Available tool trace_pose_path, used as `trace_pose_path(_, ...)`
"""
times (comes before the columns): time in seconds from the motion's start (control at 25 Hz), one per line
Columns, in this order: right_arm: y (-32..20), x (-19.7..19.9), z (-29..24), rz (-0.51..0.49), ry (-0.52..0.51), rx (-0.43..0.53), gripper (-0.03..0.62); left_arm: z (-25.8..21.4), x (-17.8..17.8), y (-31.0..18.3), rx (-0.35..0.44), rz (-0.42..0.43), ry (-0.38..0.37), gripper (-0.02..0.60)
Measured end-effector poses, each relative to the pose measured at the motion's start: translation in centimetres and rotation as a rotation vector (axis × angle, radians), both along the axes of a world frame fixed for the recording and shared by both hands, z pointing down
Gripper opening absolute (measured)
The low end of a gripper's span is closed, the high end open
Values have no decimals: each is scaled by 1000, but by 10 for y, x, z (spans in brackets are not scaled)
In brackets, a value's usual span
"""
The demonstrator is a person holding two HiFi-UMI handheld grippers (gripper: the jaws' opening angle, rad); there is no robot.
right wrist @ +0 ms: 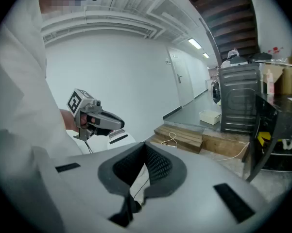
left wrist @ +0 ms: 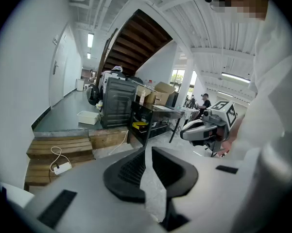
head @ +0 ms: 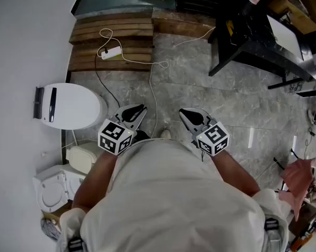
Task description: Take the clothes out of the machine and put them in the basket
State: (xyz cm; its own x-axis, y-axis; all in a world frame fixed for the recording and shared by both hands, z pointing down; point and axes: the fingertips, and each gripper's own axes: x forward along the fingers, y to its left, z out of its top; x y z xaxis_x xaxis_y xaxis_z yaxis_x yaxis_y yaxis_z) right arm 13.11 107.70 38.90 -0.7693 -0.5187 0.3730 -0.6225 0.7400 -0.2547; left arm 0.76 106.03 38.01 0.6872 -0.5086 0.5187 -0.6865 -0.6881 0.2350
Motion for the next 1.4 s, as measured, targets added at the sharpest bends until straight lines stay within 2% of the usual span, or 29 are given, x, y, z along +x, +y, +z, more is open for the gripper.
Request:
trace_pose_path(0.28,-13,6,7,-14,-6,-1,3,1,2,-7,4,-28,-2,43)
trace_pose_path(0.48,-33,-13,13,-25,0,-13,3,6,-20,-23,-8,-48,12,43)
trace_pose_path(0.64,-65,-37,14,-8,-1,-11,5,10,-44,-57,-4,-44,38,44)
trace_pose_path(0.84,-120,-88,12,4,26,-10,14,10,-88,-121,12,-23,69,59)
trace_pose_path(1.24,-236,-218,-4,-10,81,7,57,-1,-210,-233,28,9,86,95)
trace_pose_path(1.4,-266,-263,-4,-38,98,2,57,2,-257,-265,26,-22,99,95)
